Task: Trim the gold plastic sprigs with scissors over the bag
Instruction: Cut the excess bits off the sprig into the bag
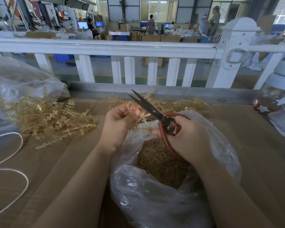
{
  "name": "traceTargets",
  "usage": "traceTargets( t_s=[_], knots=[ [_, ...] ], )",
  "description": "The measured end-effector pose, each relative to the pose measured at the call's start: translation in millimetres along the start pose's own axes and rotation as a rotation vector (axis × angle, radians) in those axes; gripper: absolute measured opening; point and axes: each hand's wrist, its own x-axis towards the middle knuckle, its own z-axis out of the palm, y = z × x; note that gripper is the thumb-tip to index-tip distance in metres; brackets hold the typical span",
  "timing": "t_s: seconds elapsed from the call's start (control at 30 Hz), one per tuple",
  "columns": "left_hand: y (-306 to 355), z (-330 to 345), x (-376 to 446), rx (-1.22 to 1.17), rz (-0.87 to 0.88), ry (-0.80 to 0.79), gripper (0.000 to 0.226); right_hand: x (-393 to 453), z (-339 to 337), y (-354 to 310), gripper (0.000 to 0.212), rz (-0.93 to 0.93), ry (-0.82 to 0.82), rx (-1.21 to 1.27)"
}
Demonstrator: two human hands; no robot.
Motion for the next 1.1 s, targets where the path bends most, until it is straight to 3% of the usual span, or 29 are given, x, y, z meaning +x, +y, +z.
traceTargets(
  t_s=[0.17,0.3,0.47,0.63,0.8,0.93,1.03,1.1],
  knots=[
    [-0.4,-1.2,1.4,-0.008,-0.018,0.062,0.008,1.3,-4.2,-3.4,0.052,0.147,0.056,0.285],
    [3.1,3.4,-1.3,-0.044,-0.053,0.046,0.008,3.0,-9.3,-8.4,0.047,0.284,0.002,0.455],
    [5.1,12.2,-3.1,0.022,-0.032,-0.035,0.012,9.7,-6.5,-12.1,0.009,0.417,-0.18,0.585],
    [6.3,14.1,-3.8,-0.077,-0.052,-0.028,0.024,8.9,-10.5,-16.9,0.019,0.432,-0.146,0.736],
    [8.4,11.0,-3.9,-0.12,-0.208,0.054,0.044,8.9,-17.5,-14.7,0.028,0.522,-0.011,0.9],
    [11.4,17.1,-11.6,-0.016,-0.305,-0.193,0.056,7.5,-19.3,-13.1,0.025,0.551,0.049,0.921],
    [15.9,27.8,-17.7,-0.103,-0.304,-0.251,0.049,7.4,-17.1,-13.4,0.023,0.553,0.081,0.905],
    [18.6,32.3,-19.7,-0.178,-0.29,-0.252,0.031,7.0,-15.7,-14.4,0.022,0.54,0.085,0.896]
  ],
)
